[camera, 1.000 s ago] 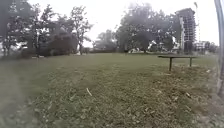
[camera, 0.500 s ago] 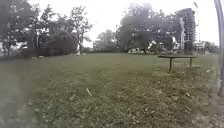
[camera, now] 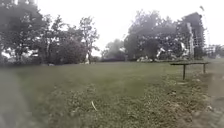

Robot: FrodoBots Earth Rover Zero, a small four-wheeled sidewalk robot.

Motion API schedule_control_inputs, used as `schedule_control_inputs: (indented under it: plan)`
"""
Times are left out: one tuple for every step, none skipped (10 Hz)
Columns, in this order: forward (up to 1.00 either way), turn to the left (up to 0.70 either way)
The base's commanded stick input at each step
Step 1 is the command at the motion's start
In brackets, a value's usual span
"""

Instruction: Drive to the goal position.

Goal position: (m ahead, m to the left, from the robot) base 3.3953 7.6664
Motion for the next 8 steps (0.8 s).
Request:
schedule_control_inputs:
  plan:
    - [0.7,0.35]
    - [0.7,0.35]
    - [0.7,0.35]
    - [0.7,0.35]
    - [0.7,0.35]
    - [0.7,0.35]
    - [0.7,0.35]
    - [0.7,0.17]
